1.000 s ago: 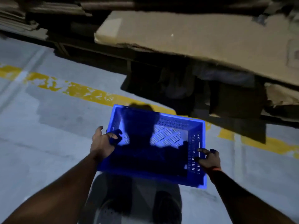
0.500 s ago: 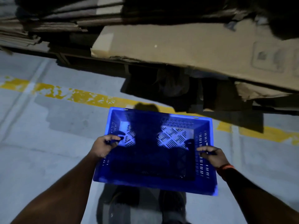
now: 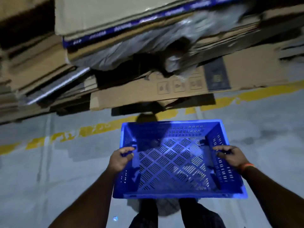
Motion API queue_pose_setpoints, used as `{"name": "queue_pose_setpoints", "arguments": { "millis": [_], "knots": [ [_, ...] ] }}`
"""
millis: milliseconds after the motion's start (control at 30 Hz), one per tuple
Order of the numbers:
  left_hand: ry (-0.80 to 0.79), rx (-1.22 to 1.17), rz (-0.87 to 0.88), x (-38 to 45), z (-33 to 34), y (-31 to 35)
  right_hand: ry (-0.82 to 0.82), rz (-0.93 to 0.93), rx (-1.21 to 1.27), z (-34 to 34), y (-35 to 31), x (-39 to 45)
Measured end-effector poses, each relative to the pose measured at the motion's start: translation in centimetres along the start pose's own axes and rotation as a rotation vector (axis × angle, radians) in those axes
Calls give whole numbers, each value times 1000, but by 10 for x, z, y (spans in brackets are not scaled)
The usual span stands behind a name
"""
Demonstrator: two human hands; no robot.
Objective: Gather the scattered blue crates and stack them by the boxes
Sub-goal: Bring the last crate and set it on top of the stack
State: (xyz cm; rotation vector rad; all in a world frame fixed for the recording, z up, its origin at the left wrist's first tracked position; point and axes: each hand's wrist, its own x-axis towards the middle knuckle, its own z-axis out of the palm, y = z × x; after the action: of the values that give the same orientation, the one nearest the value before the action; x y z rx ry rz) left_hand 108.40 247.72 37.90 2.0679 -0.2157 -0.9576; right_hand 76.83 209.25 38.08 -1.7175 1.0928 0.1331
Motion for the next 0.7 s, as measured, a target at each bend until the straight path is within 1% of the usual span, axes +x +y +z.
{"name": "queue_pose_setpoints", "arguments": {
  "millis": [100, 200, 267, 333, 400, 467, 533, 633, 700],
  "knots": [
    [-108, 40, 1, -18, 27, 55, 87, 35, 51, -52, 20, -55],
    [-235, 124, 66, -30, 72, 114, 182, 52, 117, -103, 49, -107],
    [-301, 208, 115, -32, 109, 149, 260, 67, 168, -137, 72, -140],
    [-363, 305, 202, -26, 152, 180, 338, 91, 213, -171, 96, -168],
    [-429, 335, 243, -21, 199, 218, 426, 101, 239, -200, 118, -194],
    [-498, 410, 324, -18, 247, 255, 527, 125, 270, -227, 137, -218],
    [-537, 392, 353, -40, 293, 304, 621, 158, 323, -252, 153, -240],
    [-520, 399, 420, -65, 361, 365, 728, 213, 394, -291, 177, -263],
    [-546, 418, 443, -69, 404, 401, 790, 246, 407, -317, 192, -273]
  ]
}}
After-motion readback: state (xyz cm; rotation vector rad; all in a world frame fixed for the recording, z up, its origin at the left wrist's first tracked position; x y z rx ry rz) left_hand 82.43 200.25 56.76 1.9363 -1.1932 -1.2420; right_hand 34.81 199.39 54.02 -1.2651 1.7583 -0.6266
